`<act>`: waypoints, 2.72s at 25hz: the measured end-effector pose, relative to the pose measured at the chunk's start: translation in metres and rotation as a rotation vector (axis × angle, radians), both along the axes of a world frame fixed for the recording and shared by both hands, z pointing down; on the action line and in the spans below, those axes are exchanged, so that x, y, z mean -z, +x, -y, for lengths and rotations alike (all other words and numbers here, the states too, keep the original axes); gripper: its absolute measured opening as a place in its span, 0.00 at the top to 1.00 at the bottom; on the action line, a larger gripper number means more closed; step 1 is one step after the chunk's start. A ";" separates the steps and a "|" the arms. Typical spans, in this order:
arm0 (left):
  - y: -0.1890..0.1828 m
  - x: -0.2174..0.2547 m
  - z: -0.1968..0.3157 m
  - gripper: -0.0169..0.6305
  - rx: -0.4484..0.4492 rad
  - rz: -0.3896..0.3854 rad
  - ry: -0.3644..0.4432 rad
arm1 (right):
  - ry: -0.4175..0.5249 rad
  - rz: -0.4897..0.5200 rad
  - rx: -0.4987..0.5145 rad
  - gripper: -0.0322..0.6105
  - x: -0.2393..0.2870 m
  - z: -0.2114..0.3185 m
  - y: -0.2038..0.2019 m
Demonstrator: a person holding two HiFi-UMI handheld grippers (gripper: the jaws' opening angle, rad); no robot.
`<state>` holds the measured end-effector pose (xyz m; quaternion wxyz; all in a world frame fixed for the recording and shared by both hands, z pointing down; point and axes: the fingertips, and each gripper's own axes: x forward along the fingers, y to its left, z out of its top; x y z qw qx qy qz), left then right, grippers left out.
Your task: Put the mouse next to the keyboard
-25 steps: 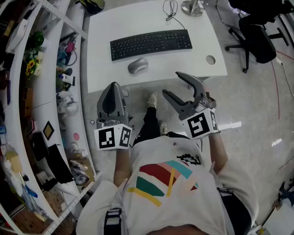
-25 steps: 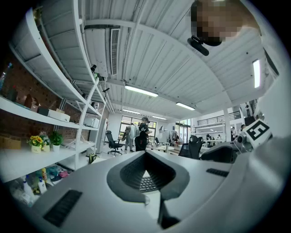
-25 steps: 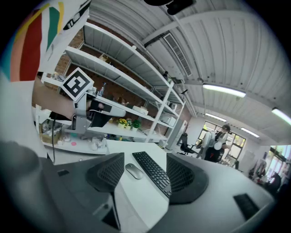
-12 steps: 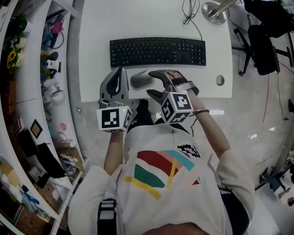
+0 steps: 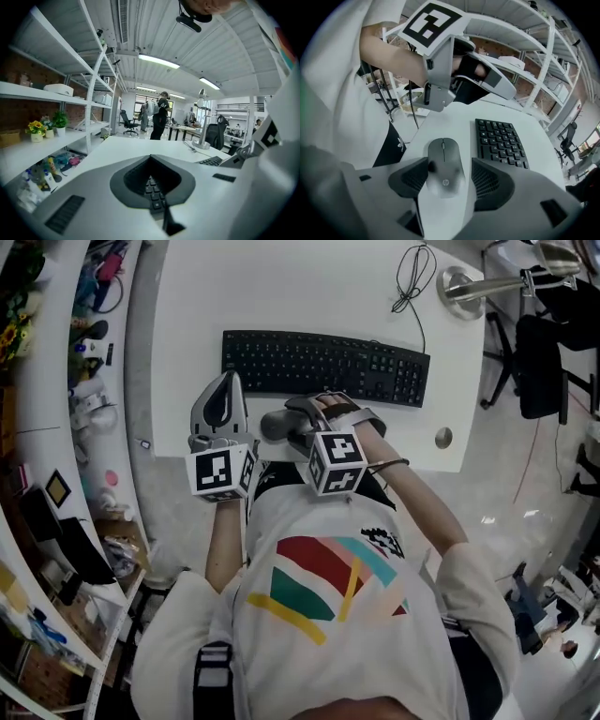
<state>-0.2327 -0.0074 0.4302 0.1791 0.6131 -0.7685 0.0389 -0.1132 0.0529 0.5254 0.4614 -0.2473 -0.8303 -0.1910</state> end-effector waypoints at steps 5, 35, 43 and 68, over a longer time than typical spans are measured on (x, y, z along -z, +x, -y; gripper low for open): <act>-0.014 -0.002 -0.010 0.91 0.138 -0.004 -0.022 | -0.046 -0.042 0.111 0.53 -0.003 -0.010 0.007; 0.010 -0.023 -0.023 0.91 0.091 -0.066 -0.010 | 0.038 -0.282 0.173 0.53 -0.031 -0.020 -0.006; 0.002 -0.027 -0.032 0.91 0.075 -0.046 -0.012 | 0.048 -0.265 0.157 0.53 -0.031 -0.022 -0.012; 0.147 0.013 0.105 0.91 -0.451 0.018 0.060 | -0.242 0.137 -1.362 0.53 0.055 0.218 0.193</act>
